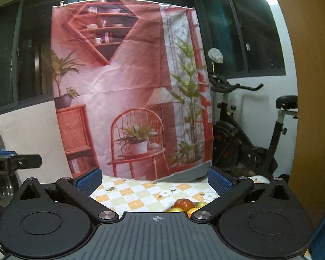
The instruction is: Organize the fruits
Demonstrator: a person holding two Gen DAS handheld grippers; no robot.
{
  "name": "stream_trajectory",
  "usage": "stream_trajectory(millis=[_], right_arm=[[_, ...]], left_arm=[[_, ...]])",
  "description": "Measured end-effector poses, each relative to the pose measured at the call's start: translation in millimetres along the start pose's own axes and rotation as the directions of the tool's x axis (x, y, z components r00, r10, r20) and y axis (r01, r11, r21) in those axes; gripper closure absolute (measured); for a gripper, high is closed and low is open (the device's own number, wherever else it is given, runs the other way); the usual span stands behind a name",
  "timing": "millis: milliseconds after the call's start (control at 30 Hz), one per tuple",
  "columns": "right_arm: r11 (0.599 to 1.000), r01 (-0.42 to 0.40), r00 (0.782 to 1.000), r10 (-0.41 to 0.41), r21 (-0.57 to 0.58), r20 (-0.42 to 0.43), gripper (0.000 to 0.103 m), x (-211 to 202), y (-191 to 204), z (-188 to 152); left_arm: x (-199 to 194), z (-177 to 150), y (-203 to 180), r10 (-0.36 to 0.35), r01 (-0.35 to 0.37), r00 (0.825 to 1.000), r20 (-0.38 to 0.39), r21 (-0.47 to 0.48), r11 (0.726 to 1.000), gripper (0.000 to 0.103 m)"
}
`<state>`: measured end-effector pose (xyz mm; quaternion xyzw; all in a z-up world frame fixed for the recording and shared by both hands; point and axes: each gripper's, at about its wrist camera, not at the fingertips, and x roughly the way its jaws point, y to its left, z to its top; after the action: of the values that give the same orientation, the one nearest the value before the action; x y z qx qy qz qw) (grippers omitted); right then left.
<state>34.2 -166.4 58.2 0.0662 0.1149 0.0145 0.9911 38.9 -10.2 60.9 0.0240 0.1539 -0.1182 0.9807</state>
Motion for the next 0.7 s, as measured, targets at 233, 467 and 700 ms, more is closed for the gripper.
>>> stream_trajectory(millis=[233, 467, 700], right_arm=[[1.000, -0.012, 1.000, 0.012, -0.001, -0.007, 0.000, -5.8, 3.0, 0.1], [1.000, -0.006, 1.000, 0.006, -0.004, -0.009, 0.000, -6.9, 3.9, 0.0], [1.000, -0.007, 1.000, 0.007, -0.003, -0.009, 0.000, -6.9, 4.4, 0.3]], left_arm=[[-4.5, -8.3, -2.4, 0.014, -0.014, 1.000, -0.002, 0.030, 0.999, 0.000], [-7.9, -7.6, -2.4, 0.038, -0.039, 0.999, 0.014, 0.046, 0.998, 0.000], [-10.5, -6.4, -0.8, 0.042, -0.042, 0.999, 0.020, 0.035, 0.998, 0.000]])
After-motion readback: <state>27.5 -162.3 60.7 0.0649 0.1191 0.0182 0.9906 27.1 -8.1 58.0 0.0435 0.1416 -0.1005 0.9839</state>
